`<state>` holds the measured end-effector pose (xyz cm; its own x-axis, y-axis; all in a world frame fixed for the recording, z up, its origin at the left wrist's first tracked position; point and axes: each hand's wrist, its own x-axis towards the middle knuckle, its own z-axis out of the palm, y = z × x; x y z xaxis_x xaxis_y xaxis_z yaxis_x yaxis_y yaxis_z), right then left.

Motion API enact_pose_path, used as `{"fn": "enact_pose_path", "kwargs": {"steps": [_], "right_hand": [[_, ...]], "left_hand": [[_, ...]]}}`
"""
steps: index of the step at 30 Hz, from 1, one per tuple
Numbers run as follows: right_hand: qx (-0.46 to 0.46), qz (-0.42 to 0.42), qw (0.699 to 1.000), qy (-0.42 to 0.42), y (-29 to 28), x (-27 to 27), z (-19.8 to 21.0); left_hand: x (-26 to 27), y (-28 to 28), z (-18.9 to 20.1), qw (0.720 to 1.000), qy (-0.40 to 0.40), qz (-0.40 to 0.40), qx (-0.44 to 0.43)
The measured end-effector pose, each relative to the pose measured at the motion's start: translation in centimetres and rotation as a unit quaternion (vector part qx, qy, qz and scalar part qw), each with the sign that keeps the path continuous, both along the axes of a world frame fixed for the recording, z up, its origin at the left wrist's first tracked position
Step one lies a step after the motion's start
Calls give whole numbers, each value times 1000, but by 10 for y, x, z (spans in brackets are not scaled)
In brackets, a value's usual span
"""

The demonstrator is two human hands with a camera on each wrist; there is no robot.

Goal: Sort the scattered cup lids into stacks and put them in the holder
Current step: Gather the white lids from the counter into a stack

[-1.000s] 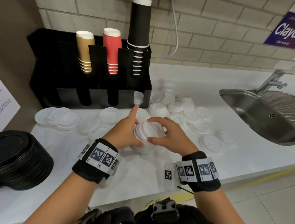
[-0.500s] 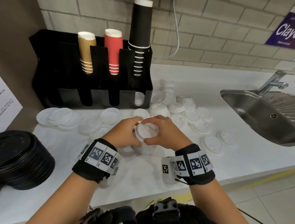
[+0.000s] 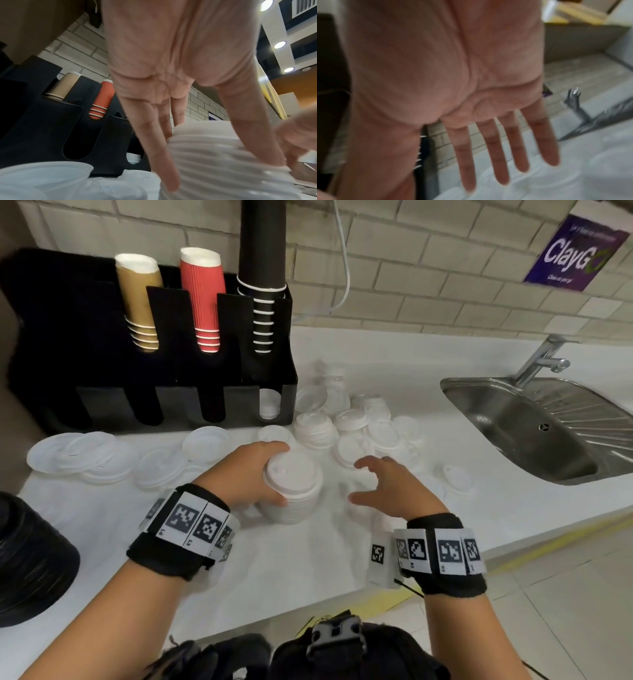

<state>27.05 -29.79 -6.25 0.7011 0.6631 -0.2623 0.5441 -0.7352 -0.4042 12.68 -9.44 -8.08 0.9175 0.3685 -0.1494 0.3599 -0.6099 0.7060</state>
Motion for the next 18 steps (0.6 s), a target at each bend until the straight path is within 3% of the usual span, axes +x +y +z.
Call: {"fn": "enact_pose_path", "kwargs": {"steps": [3,10,12,14,18], "right_hand": [[-150,-66,986,3,-21,8,-5],[-169,-78,982,14,-26,11,-17],[-124,-73,989,14,-24,13,-13],[-23,-71,996,38,-20,13,-6],[202,-41,975,85,0,-1,2]], "left_hand": [[2,-1,2,1000,11,-3,4],[3,1,5,1000,23,-10,19],[3,1,5,999,28,-13,31],[3,1,5,999,31,-13,33],[2,2,1,999,20,-9,37]]}}
